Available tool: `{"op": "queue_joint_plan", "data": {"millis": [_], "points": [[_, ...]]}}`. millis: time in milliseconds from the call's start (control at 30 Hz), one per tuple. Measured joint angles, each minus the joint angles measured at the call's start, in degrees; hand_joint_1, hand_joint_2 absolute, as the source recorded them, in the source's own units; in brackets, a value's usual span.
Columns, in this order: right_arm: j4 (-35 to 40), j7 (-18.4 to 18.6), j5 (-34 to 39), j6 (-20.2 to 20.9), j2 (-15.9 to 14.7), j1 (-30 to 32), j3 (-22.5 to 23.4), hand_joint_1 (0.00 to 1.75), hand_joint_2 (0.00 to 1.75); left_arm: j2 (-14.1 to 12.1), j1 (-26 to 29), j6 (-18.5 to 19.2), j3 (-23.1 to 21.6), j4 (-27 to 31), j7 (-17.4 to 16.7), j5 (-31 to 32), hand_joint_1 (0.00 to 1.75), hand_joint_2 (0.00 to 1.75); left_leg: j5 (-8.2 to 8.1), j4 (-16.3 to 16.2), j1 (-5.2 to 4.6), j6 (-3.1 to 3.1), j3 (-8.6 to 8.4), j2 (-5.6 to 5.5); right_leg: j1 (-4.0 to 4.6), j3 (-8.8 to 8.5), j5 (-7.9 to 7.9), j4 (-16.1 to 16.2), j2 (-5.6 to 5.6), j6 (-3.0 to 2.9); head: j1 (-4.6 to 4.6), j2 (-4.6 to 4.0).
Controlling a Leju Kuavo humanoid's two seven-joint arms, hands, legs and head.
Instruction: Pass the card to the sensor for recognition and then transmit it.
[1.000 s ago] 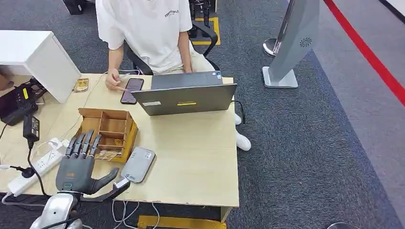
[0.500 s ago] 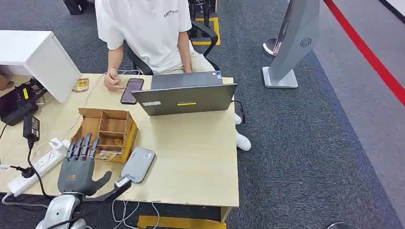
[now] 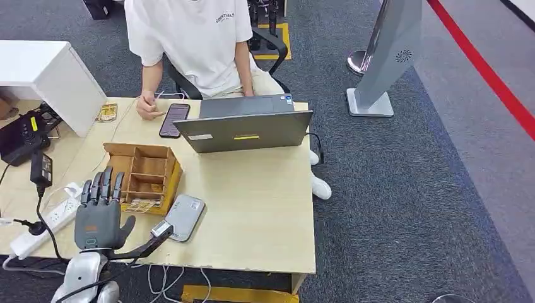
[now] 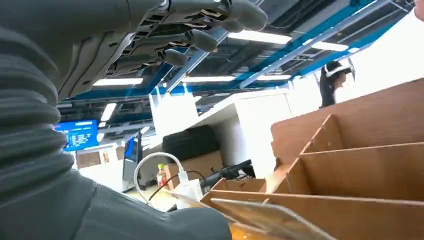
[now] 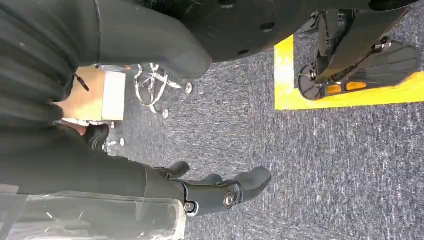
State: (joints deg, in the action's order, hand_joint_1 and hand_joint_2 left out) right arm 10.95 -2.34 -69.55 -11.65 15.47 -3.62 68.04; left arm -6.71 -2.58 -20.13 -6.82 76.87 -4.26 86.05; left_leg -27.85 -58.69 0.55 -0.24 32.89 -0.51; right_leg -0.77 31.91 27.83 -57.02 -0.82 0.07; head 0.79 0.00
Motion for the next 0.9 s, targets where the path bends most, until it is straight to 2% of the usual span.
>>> {"op": "queue_joint_plan", "data": {"millis": [400, 433, 467, 500, 900], "points": [[0.00, 0.33, -0.04, 0.00, 0.00, 0.00, -0.09, 0.00, 1.75, 2.16, -2.95, 0.37, 0.00, -5.29, -1.05, 0.26, 0.00, 1.75, 0.00, 0.00, 0.00, 0.00, 0.00, 0.00, 0.00, 0.01, 0.00, 0.00, -0.01, 0.00, 0.00, 0.00], [0.00, 0.33, -0.04, 0.00, 0.00, 0.00, -0.09, 0.00, 1.75, 2.31, -3.10, 0.37, 0.00, -5.68, -1.07, 0.28, 0.02, 0.00, 0.00, 0.00, 0.00, 0.00, 0.00, 0.00, 0.00, 0.01, 0.00, 0.00, -0.01, 0.00, 0.00, 0.00], [0.00, 0.33, -0.04, 0.00, 0.00, -0.01, -0.09, 0.00, 1.75, 2.45, -3.29, 0.37, 0.00, -6.20, -1.07, 0.28, 1.75, 0.00, 0.00, 0.00, 0.00, 0.00, 0.00, 0.00, 0.00, 0.01, 0.00, 0.00, -0.01, 0.00, 0.00, 0.00], [0.00, 0.33, -0.04, 0.00, 0.00, -0.01, -0.11, 0.00, 1.75, 2.56, -3.39, 0.37, 0.00, -6.55, -1.09, 0.28, 1.75, 1.75, 0.00, 0.00, 0.00, 0.00, 0.00, 0.00, 0.00, 0.01, 0.00, 0.00, -0.01, 0.00, 0.00, 0.00], [0.00, 0.33, -0.04, 0.00, 0.00, -0.01, -0.11, 0.00, 1.75, 2.99, -3.94, 0.70, 0.00, -9.22, -1.20, 0.31, 1.75, 1.75, 0.00, 0.00, 0.00, 0.00, 0.00, 0.01, 0.00, 0.01, 0.00, 0.00, -0.01, 0.00, 0.00, 0.00]]}}
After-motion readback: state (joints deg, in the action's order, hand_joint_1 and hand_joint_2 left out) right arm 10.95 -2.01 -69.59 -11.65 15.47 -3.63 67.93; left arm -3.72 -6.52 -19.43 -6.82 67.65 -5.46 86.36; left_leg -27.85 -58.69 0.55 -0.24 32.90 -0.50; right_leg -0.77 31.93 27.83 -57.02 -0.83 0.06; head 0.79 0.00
